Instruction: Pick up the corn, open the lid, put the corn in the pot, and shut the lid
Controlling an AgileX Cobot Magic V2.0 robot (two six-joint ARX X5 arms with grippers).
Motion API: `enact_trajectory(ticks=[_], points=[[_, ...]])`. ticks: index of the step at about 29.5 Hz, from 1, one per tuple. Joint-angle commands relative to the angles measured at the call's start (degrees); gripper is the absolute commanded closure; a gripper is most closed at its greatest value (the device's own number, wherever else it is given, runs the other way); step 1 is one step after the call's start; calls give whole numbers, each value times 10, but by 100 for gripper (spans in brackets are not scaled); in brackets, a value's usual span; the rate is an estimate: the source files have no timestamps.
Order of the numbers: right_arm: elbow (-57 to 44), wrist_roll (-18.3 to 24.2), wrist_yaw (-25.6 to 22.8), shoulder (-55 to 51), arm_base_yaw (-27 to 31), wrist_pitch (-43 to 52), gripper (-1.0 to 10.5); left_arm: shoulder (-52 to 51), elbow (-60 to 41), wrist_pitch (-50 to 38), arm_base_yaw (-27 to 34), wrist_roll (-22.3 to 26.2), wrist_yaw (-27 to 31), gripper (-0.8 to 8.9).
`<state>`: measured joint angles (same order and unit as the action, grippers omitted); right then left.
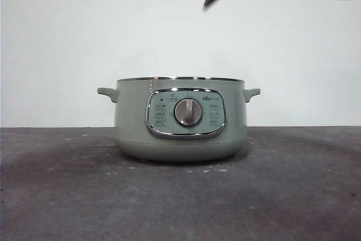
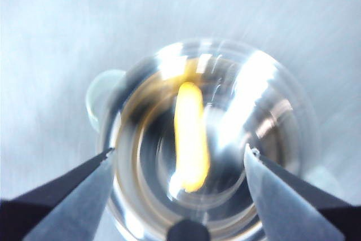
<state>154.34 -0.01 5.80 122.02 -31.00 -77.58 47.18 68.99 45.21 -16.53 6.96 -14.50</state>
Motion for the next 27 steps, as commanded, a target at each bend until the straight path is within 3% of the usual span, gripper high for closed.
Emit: enact_trajectory(ticks=[1,7,18,27], points=[[1,0,-5,-40,-1,-14,563,14,8,-46,0,10,-9,821],[-37,-3,-15,-181,-2,-16,564,93,9,-136,-31,12,-9,821],[-382,1,-14,-461,-2,-15,564,240,16,-273,-84,23,-9,821],[-672,-44,-14,-683,-2,-15,564,398,133,-282,-105,23,-6,821]])
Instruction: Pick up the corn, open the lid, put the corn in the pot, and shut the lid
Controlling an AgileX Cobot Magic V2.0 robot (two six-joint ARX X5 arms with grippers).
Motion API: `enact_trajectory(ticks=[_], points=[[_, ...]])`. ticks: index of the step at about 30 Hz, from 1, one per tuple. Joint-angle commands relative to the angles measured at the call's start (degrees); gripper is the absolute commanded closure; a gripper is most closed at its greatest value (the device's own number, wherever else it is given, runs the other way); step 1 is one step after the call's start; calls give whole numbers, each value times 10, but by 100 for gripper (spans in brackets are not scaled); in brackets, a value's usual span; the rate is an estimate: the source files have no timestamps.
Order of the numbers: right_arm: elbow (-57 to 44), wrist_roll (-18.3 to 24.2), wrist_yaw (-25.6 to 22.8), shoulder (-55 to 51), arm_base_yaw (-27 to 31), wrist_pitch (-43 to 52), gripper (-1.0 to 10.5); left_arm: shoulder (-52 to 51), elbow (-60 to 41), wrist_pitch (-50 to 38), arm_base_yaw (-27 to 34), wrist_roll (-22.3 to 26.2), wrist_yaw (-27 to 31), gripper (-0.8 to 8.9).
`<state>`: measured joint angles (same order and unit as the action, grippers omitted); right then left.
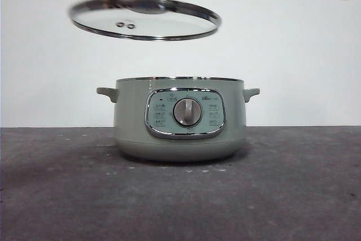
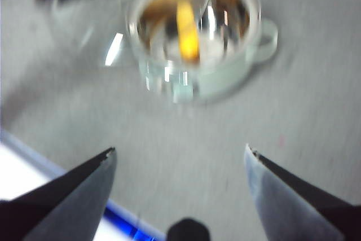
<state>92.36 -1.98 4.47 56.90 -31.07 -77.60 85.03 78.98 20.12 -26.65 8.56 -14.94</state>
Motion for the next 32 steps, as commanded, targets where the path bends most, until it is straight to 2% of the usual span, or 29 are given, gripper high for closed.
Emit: enact_trajectory(ticks=[1,5,11,32], points=[[-91,-37,-3,-66,-1,-15,564,43,53,-31,-7,7,-2,821],[-183,-75,-5,-164,-1,-15,564,118,101,-32,-12,7,0,821],[-206,-102,-10,-234,-1,-15,565,174,104,-56,-12,6,2,821],[-207,-105,-30,-234,-1,-15,566,216,104,-93,-13,-6,0,821]])
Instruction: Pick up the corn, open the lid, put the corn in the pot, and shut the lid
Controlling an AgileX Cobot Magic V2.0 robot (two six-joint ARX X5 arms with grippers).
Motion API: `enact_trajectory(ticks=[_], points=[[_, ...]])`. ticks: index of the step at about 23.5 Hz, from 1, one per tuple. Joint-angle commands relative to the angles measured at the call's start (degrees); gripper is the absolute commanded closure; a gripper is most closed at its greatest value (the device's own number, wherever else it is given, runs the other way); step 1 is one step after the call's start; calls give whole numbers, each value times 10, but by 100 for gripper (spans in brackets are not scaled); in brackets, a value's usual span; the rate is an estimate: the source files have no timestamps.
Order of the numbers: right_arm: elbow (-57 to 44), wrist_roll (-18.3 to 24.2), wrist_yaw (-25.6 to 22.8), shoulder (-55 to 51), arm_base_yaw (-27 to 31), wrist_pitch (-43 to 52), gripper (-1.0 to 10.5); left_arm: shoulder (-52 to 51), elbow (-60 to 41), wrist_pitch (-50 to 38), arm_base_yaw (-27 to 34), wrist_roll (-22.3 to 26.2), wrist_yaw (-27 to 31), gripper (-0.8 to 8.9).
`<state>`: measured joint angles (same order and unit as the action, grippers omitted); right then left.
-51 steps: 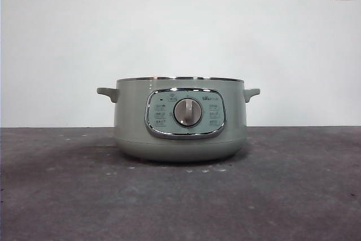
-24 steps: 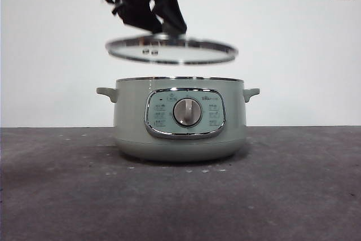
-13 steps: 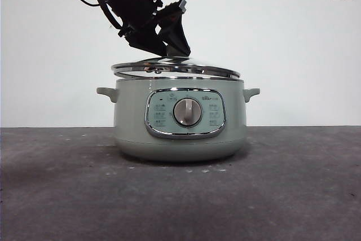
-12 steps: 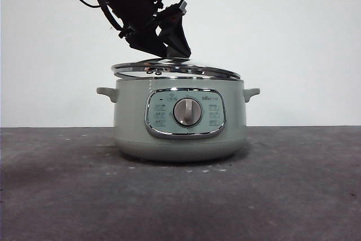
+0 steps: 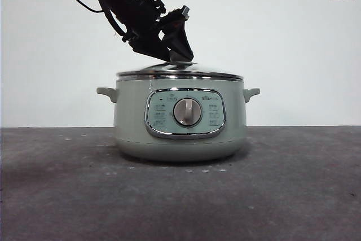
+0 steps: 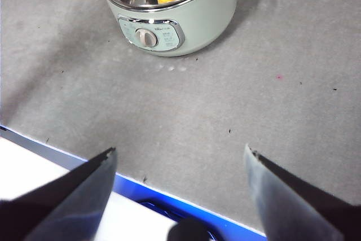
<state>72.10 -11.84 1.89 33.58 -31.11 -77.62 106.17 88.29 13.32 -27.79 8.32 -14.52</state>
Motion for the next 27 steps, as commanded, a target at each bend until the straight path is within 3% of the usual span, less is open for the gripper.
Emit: enact_trajectory(ticks=[1,11,15,23,27], points=[[-4,-6,-7,-1,-1,-15,566,7,11,-23,-2,-4,-4,821],[-4,-6,-19,-1,-1,-15,566,17,11,28,-1,-8,-4,801],[-4,-6,-19,-1,-1,-15,566,17,11,29,0,-8,-4,440],[-4,-6,-20,-1,-1,-15,566,-22,13,33,11,-22,-4,429],[-4,-6,-20,-1,-1,-15,566,-94,13,98,17,-30,-5,430]])
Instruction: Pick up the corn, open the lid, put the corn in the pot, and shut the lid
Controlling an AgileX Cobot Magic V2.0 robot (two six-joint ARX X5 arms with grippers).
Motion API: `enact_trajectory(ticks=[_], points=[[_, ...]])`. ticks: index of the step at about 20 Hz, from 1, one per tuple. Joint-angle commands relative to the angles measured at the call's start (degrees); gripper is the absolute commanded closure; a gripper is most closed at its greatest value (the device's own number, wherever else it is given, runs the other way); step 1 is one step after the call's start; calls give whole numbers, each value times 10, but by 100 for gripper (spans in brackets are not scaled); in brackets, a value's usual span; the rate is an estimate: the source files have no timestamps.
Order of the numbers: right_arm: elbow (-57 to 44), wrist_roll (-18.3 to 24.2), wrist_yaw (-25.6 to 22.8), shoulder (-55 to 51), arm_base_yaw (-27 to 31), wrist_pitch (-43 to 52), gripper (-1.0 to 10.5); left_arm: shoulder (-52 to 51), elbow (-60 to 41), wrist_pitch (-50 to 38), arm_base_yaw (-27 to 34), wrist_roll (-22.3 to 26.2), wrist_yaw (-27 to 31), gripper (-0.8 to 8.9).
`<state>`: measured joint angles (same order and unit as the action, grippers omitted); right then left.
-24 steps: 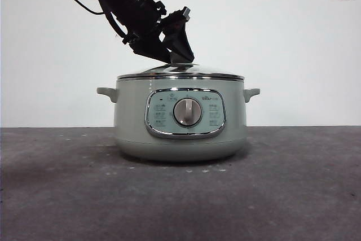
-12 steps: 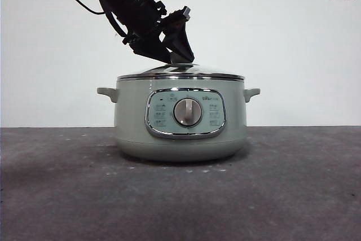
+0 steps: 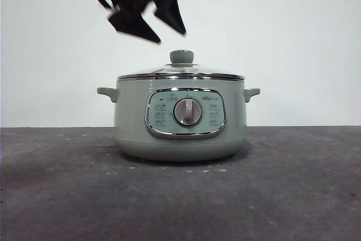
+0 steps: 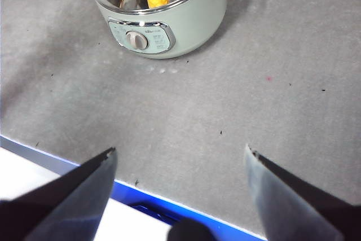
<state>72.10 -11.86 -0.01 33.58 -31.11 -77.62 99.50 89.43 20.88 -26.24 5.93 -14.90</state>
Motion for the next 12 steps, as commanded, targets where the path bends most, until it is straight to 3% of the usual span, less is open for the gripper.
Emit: enact_trajectory(ticks=[1,9,12], points=[[-4,-6,-1,-1,-1,-15,566,-52,2,52,2,-10,-1,430],[-4,1,-1,-1,-1,-15,566,-282,2,318,-1,-34,-5,432],[-4,1,-1,-1,-1,-15,566,-336,2,372,-1,-34,-5,432]])
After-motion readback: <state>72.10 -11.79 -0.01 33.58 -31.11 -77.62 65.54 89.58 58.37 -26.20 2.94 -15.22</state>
